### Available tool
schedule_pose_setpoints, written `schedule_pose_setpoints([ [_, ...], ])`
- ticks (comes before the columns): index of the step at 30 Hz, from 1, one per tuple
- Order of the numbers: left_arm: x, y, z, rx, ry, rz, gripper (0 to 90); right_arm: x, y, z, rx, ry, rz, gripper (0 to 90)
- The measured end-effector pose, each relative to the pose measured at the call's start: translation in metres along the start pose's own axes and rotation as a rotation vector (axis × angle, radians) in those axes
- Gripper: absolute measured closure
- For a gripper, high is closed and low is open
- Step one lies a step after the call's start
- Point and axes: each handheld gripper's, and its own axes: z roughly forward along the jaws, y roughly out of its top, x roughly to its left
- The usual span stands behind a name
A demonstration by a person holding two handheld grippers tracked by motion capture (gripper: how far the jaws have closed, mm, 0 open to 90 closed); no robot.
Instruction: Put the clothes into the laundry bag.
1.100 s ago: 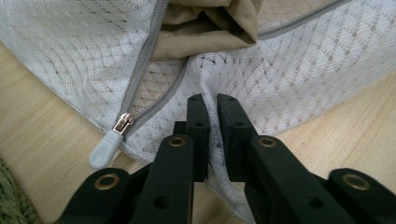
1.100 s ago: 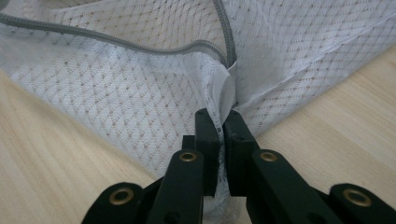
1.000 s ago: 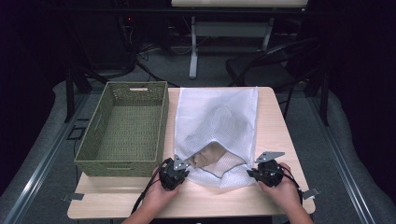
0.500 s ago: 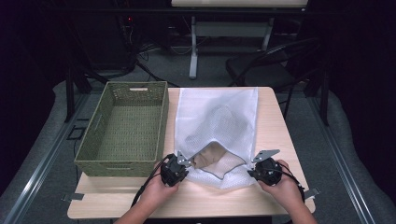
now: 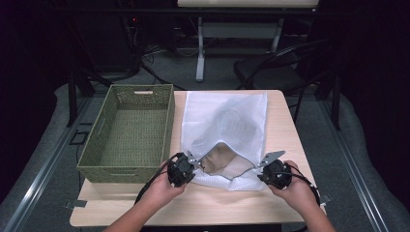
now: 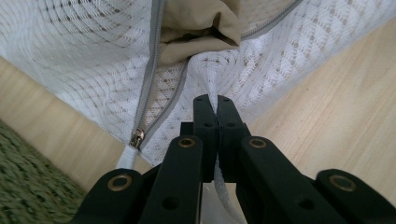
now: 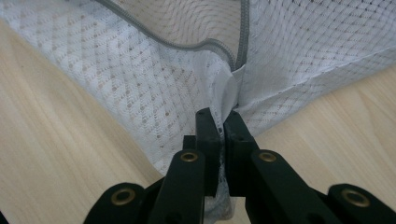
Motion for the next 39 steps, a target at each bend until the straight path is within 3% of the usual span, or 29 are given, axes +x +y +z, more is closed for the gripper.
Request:
schedule_pose_setpoints([
  [10, 0.011, 0.013, -0.020, 0.014, -0.008, 0.022, 89.1, -0.003, 0.008, -0.014, -0.004, -0.011, -0.024, 87.2],
  [18, 0.019, 0.019, -0.029, 0.024, -0.024, 0.022, 89.1, -0.010, 0.019, -0.020, 0.009, 0.043, -0.015, 87.2],
  [22, 0.023, 0.021, -0.032, 0.031, -0.050, 0.009, 89.1, -0.014, 0.023, -0.022, 0.026, 0.080, -0.009, 87.2],
  [32, 0.033, 0.028, -0.039, 0.041, -0.098, -0.025, 89.1, -0.023, 0.034, -0.031, 0.062, 0.121, -0.013, 87.2],
  [39, 0.041, 0.037, -0.052, 0.053, -0.143, -0.032, 89.0, -0.033, 0.044, -0.044, 0.080, 0.153, 0.013, 87.2],
])
